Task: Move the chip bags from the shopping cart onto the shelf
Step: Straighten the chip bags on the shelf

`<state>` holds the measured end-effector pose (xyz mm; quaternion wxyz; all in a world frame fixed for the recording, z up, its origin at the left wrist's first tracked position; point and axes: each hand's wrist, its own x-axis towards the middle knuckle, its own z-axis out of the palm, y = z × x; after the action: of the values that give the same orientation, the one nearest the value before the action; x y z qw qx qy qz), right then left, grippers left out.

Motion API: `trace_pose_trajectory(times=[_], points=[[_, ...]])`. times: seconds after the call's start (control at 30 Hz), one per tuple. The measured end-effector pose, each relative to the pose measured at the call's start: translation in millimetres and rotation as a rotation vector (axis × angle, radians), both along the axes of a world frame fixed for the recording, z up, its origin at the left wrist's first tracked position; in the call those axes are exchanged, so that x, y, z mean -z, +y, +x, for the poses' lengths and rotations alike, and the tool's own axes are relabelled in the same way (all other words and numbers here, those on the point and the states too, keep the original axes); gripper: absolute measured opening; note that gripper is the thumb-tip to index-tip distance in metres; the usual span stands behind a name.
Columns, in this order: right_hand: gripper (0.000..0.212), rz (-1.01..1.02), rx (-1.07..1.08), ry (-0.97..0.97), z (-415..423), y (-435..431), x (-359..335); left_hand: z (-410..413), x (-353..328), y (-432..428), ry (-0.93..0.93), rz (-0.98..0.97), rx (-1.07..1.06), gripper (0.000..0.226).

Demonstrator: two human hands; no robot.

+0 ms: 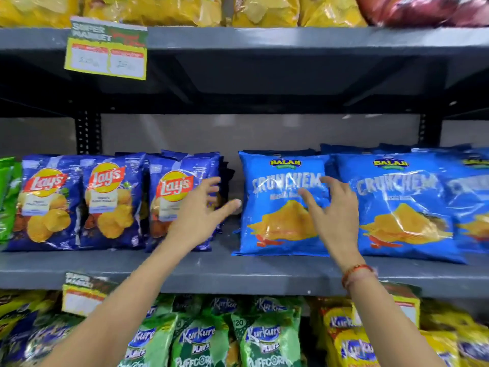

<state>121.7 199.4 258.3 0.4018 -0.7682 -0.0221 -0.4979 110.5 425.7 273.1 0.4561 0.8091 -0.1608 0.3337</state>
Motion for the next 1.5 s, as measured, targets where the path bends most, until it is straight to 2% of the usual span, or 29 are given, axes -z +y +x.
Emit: trace_pose_trajectory(times=[0.07,0.17,0.23,0.3,0.33,0.4,0.47,0.53,0.63,0.8,0.87,0.97,1.0,1.07,1.1,1.13,1.2,1.27,1.37,1.43,1.5], points=[[0.065,0.052,-0.033,0.090,13,-17,2,18,5,-25,0.101,-0.045,0.060,0.079],[0.082,0.182,-0.212,0.279,24,-27,3,41,11,-52,0.332,-0.183,0.122,0.105],[0.082,0.310,-0.380,0.388,32,-29,3,52,14,-62,0.482,-0.274,0.167,0.117],[0.074,0.390,-0.483,0.436,38,-28,2,58,16,-70,0.554,-0.393,0.227,0.122],[0.064,0.410,-0.514,0.427,42,-29,3,59,18,-72,0.551,-0.440,0.248,0.119],[0.044,0.447,-0.547,0.356,45,-27,3,60,20,-78,0.483,-0.493,0.262,0.095],[0.050,0.458,-0.545,0.279,47,-24,0,59,20,-82,0.407,-0.526,0.275,0.066],[0.067,0.445,-0.535,0.229,53,-22,-2,62,18,-81,0.328,-0.542,0.311,0.060],[0.094,0.454,-0.538,0.194,70,-26,3,68,20,-78,0.278,-0.531,0.345,0.066],[0.116,0.487,-0.592,0.219,89,-36,18,77,28,-76,0.348,-0.470,0.354,0.078],[0.113,0.489,-0.593,0.220,83,-34,15,80,28,-73,0.360,-0.461,0.362,0.082],[0.083,0.492,-0.607,0.224,74,-30,11,82,28,-71,0.363,-0.441,0.366,0.086],[0.084,0.494,-0.599,0.236,71,-29,11,81,29,-70,0.361,-0.437,0.370,0.093],[0.097,0.474,-0.573,0.253,64,-29,10,76,27,-69,0.359,-0.427,0.364,0.126],[0.097,0.435,-0.551,0.251,58,-29,9,73,26,-68,0.348,-0.404,0.331,0.141],[0.096,0.389,-0.514,0.242,50,-29,8,70,25,-68,0.313,-0.364,0.273,0.147],[0.088,0.292,-0.426,0.219,31,-31,5,61,24,-69,0.158,-0.294,0.116,0.137],[0.080,0.185,-0.342,0.167,16,-40,6,46,24,-75,-0.067,-0.296,0.003,0.111],[0.073,0.038,-0.217,0.046,-8,-60,3,23,17,-98,-0.320,-0.254,0.011,0.078],[0.066,0.029,-0.135,-0.011,-15,-82,1,19,11,-123,-0.369,-0.154,0.067,0.061],[0.061,0.067,-0.039,-0.042,-15,-110,-3,19,7,-155,-0.306,-0.066,0.159,0.053]])
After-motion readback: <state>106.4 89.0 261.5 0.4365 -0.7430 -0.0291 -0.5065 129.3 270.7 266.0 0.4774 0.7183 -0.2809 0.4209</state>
